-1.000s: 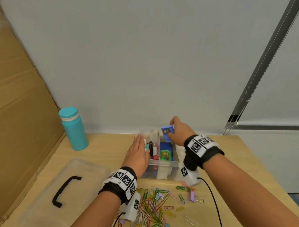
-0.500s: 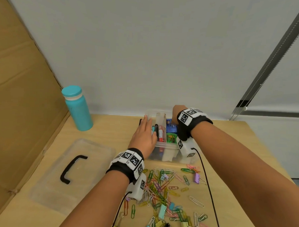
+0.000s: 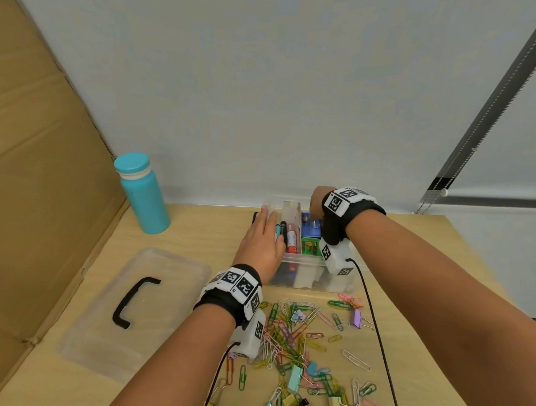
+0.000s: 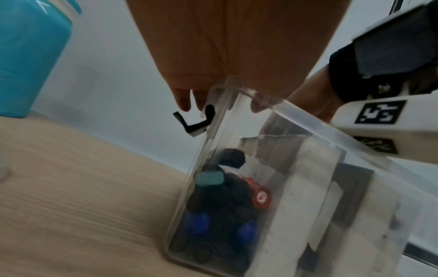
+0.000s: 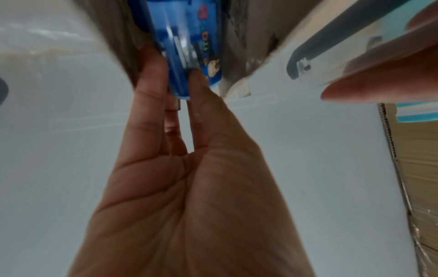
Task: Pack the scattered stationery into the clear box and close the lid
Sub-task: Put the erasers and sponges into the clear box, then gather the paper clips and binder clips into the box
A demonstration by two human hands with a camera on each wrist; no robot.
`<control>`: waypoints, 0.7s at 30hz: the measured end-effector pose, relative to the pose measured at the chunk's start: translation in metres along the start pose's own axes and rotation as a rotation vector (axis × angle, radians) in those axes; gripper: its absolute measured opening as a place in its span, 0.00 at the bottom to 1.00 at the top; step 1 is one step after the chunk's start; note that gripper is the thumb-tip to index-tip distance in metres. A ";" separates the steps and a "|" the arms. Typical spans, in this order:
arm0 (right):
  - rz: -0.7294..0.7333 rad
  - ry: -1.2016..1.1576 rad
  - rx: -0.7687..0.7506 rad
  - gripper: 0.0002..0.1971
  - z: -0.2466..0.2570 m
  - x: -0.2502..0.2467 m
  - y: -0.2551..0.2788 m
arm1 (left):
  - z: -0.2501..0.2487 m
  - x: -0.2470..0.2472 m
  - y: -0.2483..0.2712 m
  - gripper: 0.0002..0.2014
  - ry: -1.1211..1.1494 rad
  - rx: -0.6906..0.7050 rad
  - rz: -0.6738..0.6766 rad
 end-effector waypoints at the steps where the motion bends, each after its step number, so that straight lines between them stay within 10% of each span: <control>1: -0.006 -0.058 0.008 0.31 -0.001 0.004 -0.023 | 0.000 0.000 0.000 0.27 -0.002 0.000 0.001; 4: -0.083 -0.119 -0.045 0.20 -0.004 0.011 -0.090 | 0.000 0.000 0.000 0.27 0.002 0.001 0.000; 11: 0.053 0.000 -0.076 0.40 0.003 0.001 0.027 | 0.000 0.000 0.001 0.27 0.002 0.001 0.011; 21: -0.528 -0.746 -0.055 0.14 -0.031 -0.022 0.117 | 0.001 0.001 -0.001 0.27 -0.016 0.001 0.023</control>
Point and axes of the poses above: each hand's wrist, its own y-axis away from the middle knuckle, its own x-axis out of the palm, z = x × y, the point moved 10 cm from there along -y, towards the middle knuckle, and after that the axes turned 14 degrees about y, right-handed, at the moved point
